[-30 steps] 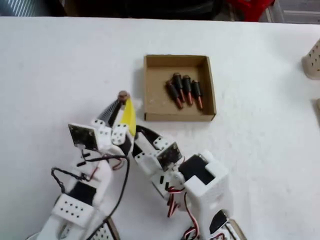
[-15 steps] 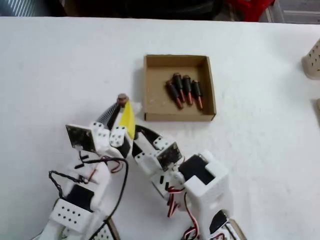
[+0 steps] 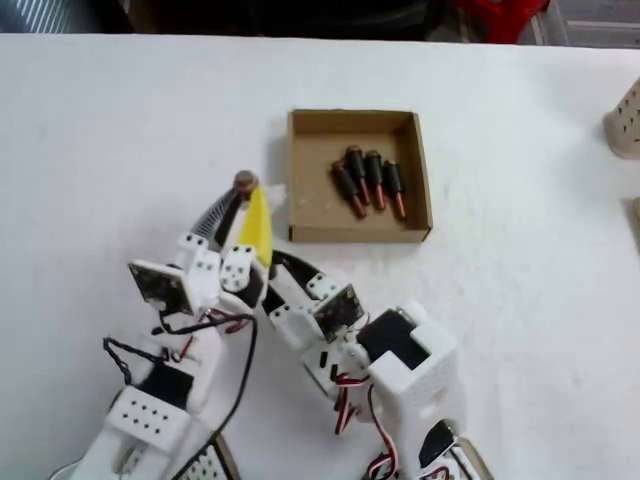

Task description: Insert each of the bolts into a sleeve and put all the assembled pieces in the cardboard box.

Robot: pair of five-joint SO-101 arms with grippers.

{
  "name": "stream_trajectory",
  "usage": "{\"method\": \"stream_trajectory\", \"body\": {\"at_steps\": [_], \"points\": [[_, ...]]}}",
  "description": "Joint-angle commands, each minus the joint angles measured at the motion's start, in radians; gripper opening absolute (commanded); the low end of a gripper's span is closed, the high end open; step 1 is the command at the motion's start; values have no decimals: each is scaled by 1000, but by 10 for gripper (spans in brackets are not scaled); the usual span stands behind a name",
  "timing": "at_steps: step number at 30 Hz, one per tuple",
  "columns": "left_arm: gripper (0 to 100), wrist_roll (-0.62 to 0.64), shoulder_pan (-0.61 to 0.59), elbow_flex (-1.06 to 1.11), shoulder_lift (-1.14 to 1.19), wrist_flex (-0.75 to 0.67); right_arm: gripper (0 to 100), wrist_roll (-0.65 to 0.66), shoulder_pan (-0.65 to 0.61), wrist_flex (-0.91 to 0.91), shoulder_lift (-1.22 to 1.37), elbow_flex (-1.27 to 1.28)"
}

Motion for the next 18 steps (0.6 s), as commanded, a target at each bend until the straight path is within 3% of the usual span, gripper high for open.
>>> {"method": "stream_trajectory", "body": {"at_steps": [1,16,18], "points": [[21,-8,15,-12,108,-132,15,-11,-4,1,-2,-15],[21,11,19,-12,151,-63,15,-12,15,1,-5,-20],[21,25,25,-12,150,-41,15,-61,27,1,-13,-20]]}}
